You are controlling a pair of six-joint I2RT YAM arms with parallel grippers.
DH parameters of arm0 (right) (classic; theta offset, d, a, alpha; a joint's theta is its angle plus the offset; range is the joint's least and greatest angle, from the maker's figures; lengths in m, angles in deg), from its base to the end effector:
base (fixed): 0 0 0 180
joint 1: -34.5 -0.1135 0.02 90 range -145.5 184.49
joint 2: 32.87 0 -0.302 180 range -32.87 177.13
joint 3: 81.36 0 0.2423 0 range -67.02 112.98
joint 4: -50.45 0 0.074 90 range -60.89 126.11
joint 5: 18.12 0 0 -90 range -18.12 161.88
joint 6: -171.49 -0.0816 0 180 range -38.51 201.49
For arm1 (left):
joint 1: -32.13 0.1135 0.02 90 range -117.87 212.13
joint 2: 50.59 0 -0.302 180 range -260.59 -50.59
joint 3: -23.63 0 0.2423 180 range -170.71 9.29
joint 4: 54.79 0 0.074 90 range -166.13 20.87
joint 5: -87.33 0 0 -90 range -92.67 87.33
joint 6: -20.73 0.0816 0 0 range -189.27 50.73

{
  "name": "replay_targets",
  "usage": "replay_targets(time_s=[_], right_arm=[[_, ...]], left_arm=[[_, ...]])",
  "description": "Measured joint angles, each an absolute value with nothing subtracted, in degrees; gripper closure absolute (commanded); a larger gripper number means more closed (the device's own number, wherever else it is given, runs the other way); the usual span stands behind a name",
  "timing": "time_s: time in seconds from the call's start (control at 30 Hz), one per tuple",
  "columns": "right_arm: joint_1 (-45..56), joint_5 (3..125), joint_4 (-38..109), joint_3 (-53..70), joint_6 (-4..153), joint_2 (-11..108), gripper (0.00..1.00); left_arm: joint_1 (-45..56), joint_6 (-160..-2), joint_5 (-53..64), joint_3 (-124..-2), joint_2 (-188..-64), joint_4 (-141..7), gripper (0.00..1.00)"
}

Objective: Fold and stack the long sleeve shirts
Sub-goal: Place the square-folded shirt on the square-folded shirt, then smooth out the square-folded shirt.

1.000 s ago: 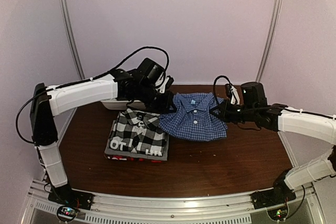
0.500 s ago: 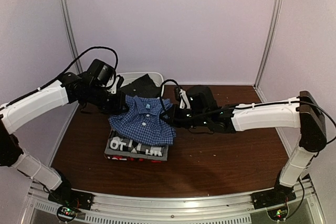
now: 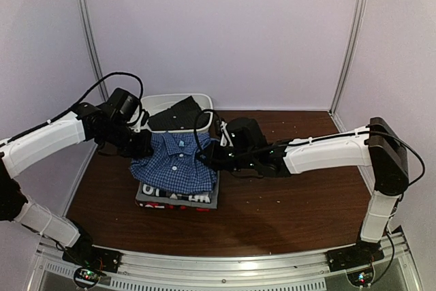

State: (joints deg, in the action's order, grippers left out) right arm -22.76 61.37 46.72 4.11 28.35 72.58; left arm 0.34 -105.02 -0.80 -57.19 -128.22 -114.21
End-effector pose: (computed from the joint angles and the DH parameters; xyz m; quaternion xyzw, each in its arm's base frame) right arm 0.2413 0.4029 0.2598 -0.0800 0.8314 0.4909 0.2478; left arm 0.2397 -0.1517 0.2927 -0.0283 0.9564 -0.1744 0.2327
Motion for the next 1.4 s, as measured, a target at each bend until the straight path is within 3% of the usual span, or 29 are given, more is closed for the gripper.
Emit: replay_targets(time_s=[0.13, 0.27, 0.47, 0.8, 1.03, 1.4], right_arm=[[-22.8, 61.4, 47.0, 4.1, 28.1, 73.0, 0.92], [-22.8, 61.7, 48.3, 1.8, 27.3, 73.0, 0.8], [-22.8, 63.0, 47.7, -3.3, 27.2, 72.5, 0.69], [-22.6, 66.9, 43.4, -5.7, 29.5, 65.3, 0.64], [-23.6, 69.4, 38.3, 1.1, 33.6, 64.4, 0.64], [-24.6, 65.4, 38.8, 6.0, 36.0, 73.4, 0.65]], left_arm=[[0.5, -104.9, -3.0, -53.5, -127.8, -114.1, 0.94], [0.8, -104.7, -5.2, -48.8, -127.7, -113.8, 0.73], [1.0, -104.8, -7.8, -45.4, -128.0, -113.7, 0.64], [4.3, -104.3, -11.5, -46.0, -127.9, -114.3, 0.65], [9.8, -102.8, -11.8, -47.4, -126.3, -114.4, 0.68], [19.1, -100.7, -4.4, -44.8, -130.3, -108.4, 0.71]])
